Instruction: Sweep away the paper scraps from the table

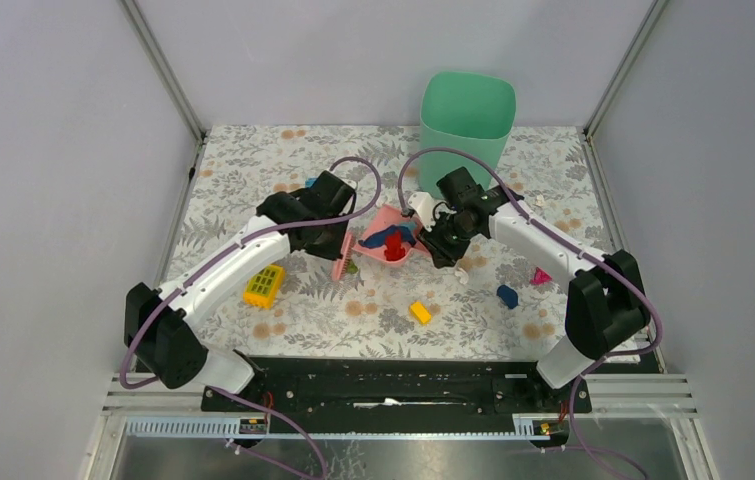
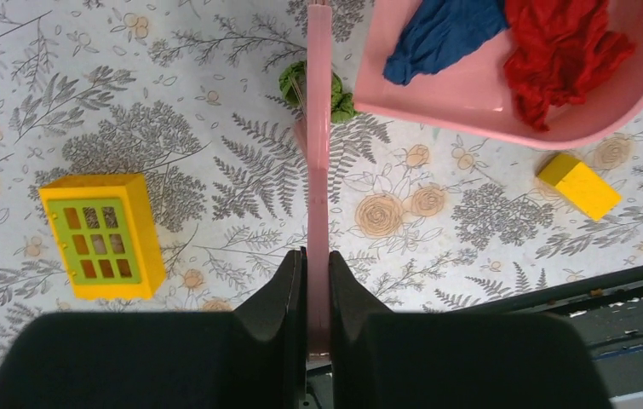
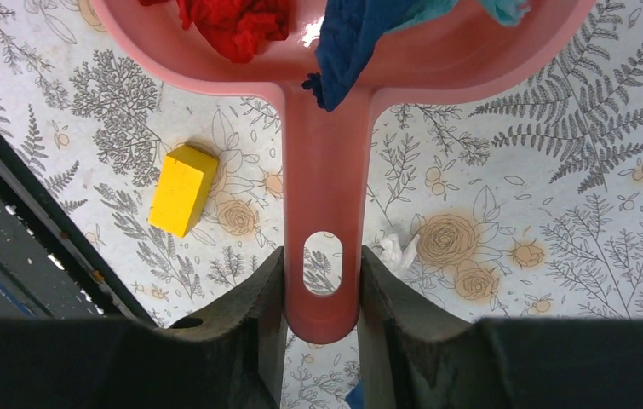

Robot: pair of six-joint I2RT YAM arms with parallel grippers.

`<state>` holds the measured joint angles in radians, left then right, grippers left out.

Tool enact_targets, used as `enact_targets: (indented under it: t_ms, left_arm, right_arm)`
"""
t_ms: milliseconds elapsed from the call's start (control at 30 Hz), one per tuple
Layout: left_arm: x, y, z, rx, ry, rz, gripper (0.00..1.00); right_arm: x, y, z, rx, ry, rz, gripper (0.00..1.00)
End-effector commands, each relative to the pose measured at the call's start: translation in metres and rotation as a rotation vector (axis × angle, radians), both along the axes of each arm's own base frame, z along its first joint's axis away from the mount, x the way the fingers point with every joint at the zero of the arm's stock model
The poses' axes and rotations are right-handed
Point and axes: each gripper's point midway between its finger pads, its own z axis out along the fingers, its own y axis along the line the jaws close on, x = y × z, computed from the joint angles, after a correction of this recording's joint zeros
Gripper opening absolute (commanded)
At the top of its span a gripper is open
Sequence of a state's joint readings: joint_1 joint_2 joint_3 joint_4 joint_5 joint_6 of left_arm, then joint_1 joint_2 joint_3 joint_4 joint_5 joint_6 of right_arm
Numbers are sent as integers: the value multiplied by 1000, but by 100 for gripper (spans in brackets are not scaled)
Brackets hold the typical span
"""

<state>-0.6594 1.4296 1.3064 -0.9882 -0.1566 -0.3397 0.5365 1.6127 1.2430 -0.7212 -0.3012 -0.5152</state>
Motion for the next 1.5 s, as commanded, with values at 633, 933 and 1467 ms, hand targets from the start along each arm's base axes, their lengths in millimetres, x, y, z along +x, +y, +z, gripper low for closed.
enact_targets:
  t_ms: [633,933,1467]
  left_arm:
    - [16,-15,97,-195,-203,16,0]
    - [9,19,80,-90,-235,107,0]
    - [-35,30,78,-228,-248,86,0]
  right_arm:
    - [6,0,-16,-23,24,-8,0]
    - [7,9,23,59,-36,-3,0]
    - [33,-8,118,11,-199,-39,0]
